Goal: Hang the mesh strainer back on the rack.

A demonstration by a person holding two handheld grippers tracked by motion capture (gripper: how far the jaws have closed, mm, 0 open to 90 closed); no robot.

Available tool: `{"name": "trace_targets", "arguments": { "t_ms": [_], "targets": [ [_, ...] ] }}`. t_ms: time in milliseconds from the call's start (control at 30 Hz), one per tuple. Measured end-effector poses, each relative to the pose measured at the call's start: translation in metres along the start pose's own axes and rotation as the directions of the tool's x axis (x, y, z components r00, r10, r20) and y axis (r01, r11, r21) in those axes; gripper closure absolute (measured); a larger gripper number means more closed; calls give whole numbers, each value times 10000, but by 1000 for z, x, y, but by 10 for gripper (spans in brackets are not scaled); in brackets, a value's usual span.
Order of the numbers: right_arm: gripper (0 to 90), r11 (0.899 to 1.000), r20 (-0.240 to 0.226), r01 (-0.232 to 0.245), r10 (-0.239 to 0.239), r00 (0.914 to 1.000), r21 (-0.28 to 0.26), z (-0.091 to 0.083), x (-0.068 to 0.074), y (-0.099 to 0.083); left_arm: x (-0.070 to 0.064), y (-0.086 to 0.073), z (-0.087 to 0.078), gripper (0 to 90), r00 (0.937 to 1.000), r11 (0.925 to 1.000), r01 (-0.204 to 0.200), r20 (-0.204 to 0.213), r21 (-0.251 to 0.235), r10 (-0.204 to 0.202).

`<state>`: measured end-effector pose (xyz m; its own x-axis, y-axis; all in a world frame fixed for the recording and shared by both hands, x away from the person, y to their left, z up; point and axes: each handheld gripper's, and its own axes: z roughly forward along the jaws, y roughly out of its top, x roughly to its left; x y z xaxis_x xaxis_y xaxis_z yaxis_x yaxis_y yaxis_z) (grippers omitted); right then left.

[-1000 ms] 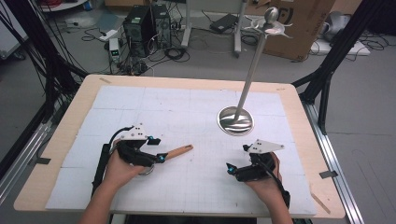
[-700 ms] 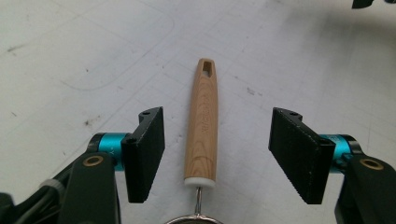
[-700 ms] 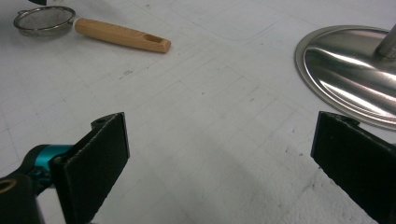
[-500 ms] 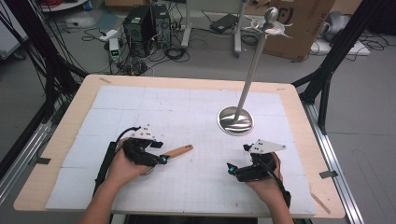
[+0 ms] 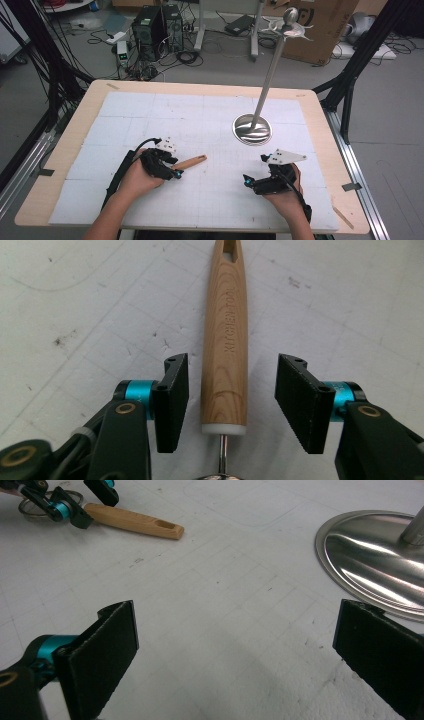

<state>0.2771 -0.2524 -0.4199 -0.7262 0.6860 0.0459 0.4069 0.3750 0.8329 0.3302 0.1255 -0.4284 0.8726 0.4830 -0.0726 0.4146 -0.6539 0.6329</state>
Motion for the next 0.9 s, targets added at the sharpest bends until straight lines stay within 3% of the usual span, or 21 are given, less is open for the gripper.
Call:
{"name": "trace_targets", "arguments": {
  "t_ms": [167, 500, 900],
  "targets": [
    [31, 10000, -20, 25, -25, 10000, 5, 0, 0, 0, -2, 4, 4, 556, 9992, 9980, -313, -227, 552, 326],
    [31, 10000, -26, 30, -30, 10000, -6, 0, 0, 0, -3, 5, 4, 668, 9980, 9969, -470, -385, 639, 495],
    [31, 10000, -23, 63, -63, 10000, -2, 0, 0, 0, -12, 9, 3, 677, 9930, 9931, -660, -918, 969, 749]
  ]
}}
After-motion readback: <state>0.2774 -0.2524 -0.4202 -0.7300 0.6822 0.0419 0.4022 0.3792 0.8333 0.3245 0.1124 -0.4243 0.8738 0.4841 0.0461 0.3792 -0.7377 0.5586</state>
